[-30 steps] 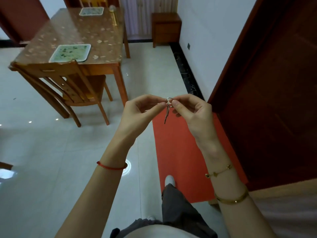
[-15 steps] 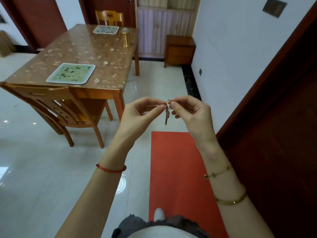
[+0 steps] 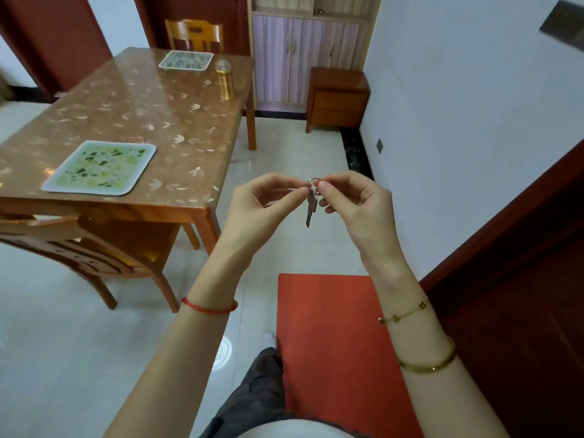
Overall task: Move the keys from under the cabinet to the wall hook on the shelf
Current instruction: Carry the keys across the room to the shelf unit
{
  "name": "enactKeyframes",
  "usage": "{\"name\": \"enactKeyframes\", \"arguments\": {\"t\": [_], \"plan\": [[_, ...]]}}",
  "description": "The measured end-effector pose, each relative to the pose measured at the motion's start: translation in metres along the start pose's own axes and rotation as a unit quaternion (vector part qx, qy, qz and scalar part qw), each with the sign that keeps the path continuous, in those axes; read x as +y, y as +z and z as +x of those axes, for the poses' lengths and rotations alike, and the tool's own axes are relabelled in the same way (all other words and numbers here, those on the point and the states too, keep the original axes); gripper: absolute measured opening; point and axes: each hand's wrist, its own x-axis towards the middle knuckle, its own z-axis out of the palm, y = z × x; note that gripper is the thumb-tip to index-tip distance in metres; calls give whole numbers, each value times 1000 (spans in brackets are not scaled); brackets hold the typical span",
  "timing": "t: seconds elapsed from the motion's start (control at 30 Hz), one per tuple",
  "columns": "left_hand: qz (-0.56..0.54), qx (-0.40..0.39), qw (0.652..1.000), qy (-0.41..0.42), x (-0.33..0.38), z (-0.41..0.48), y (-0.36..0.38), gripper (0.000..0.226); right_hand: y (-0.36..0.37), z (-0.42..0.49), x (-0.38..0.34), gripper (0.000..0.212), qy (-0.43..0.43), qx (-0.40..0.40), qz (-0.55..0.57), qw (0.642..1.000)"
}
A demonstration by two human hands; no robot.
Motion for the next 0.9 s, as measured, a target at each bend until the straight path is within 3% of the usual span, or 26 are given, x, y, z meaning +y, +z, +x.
{"name": "enactKeyframes", "arguments": {"t": [0.2,0.57,0.9], "plan": [[-4,-28,999,23,-20,137,-17,5,29,121,27,10,-1,28,-1,1000],[-16,-65,998,2,-53,341,-20,18,54,306,78,7,21,59,-8,998],[-5,-29,1000,1,-86,533,-2,17,63,501,143,9,37,41,8,998]]}}
